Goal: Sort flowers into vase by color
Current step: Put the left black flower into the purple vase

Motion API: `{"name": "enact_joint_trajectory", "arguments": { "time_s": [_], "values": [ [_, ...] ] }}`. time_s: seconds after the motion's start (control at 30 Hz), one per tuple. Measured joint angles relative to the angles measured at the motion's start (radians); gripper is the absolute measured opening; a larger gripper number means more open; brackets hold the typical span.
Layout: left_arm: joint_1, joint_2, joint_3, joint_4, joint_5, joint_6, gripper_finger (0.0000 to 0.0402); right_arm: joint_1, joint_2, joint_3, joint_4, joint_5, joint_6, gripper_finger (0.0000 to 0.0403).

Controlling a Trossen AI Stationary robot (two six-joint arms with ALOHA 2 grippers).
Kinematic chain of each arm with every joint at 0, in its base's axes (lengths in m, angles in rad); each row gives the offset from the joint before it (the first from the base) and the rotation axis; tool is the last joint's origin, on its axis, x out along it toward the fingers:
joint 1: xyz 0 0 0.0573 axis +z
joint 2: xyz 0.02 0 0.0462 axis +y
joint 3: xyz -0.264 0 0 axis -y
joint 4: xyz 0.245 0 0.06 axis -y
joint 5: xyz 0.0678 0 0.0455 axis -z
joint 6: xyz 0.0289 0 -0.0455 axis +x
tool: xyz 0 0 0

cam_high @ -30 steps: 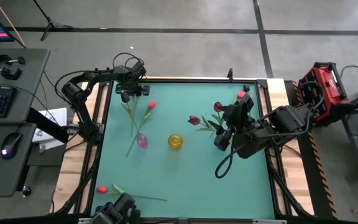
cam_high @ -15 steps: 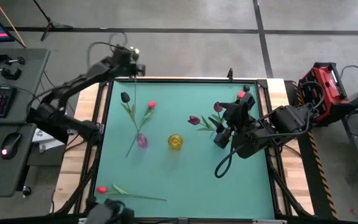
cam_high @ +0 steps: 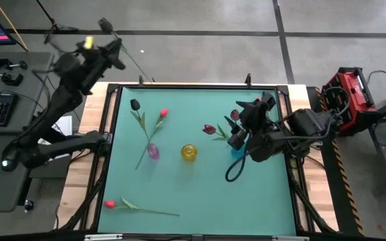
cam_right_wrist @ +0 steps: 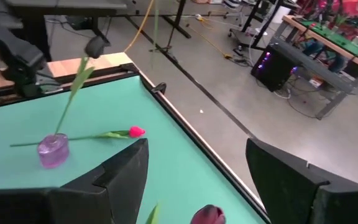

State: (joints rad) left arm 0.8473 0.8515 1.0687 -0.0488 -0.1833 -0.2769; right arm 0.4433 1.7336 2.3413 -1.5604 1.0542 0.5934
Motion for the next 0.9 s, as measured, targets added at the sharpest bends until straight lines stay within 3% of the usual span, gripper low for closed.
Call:
{"name": "enact_joint_trajectory", "arguments": {
  "time_s": [0.2,0.4,0.47,0.57,0.7,0.9],
  "values": [
    [-0.091,-0.075,0.000,0.131,0.202,-0.087,0.0000,-0.044,0.000,0.000,0.001,-0.011,-0.018,0.0259],
    [-0.227,-0.117,0.000,-0.012,0.564,-0.114,0.0000,-0.064,0.000,0.000,0.001,-0.024,-0.018,0.0259],
    [-0.294,-0.130,0.000,-0.071,0.635,-0.111,0.0000,-0.064,0.000,0.000,0.001,-0.024,-0.018,0.0259],
    [-0.399,-0.163,-0.009,-0.167,0.625,-0.061,0.0000,-0.070,0.000,0.000,0.001,-0.017,-0.018,0.0259],
    [-0.527,-0.224,-0.084,-0.207,0.461,-0.045,0.0000,-0.081,0.000,0.000,0.001,-0.015,-0.017,0.0259],
    [-0.678,-0.340,-0.356,0.019,0.256,-0.088,0.0000,-0.104,0.000,0.000,0.002,-0.016,0.000,0.0259]
  ]
}}
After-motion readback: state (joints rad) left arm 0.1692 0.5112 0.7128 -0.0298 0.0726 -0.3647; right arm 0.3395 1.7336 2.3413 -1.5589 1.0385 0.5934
